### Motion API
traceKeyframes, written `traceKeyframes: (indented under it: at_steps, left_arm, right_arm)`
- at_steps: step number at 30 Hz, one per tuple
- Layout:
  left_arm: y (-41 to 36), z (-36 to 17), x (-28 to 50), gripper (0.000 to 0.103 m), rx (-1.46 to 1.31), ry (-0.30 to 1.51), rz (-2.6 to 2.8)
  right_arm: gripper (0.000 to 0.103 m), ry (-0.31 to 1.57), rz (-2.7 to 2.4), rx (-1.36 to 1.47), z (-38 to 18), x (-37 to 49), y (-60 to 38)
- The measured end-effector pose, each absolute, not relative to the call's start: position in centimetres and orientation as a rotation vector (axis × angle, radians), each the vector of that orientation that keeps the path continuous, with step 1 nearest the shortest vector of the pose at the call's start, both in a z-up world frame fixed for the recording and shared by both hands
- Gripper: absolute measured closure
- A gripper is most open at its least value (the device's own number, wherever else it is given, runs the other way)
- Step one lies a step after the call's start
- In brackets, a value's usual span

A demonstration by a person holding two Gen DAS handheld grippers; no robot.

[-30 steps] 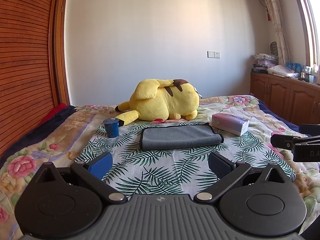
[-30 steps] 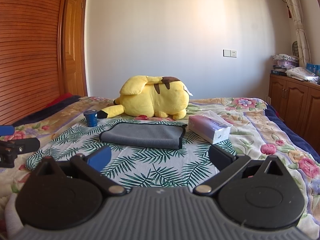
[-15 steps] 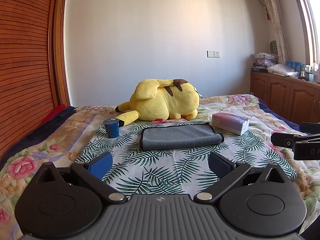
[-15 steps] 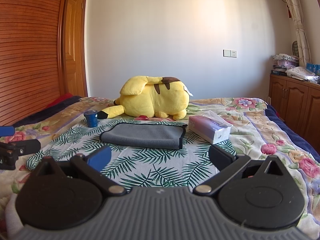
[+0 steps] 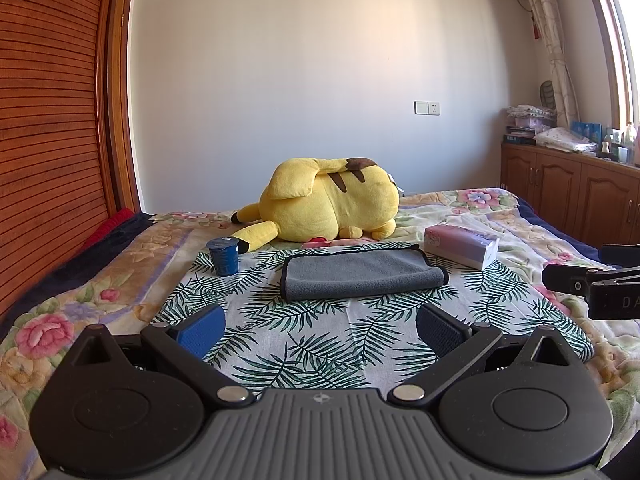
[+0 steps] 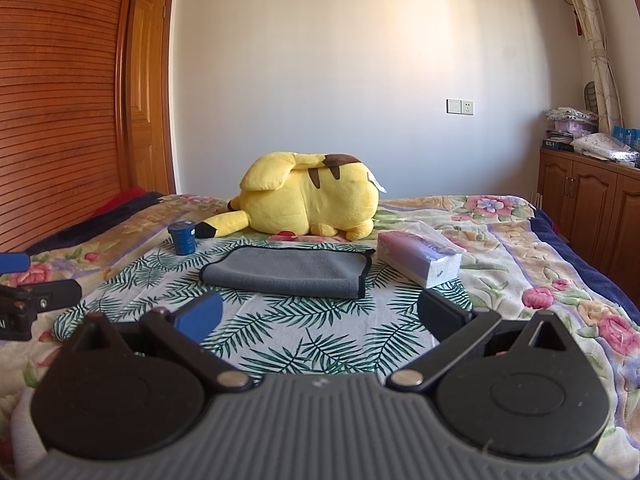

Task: Fold towel

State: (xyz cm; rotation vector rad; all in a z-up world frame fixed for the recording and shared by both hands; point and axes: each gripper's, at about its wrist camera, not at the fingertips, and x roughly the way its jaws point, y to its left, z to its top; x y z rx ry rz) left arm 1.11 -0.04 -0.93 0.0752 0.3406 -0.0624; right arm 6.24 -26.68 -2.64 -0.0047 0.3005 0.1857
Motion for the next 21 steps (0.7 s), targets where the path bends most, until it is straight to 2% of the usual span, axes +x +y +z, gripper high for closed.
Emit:
traceKeyframes:
  at_steps: [21]
  left_arm:
    - [0.03, -0.99, 1.09, 0.016, 0.082, 0.341, -0.062]
  right_arm:
    - [0.0, 0.3, 0.186, -0.004, -2.65, 6.24, -26.69]
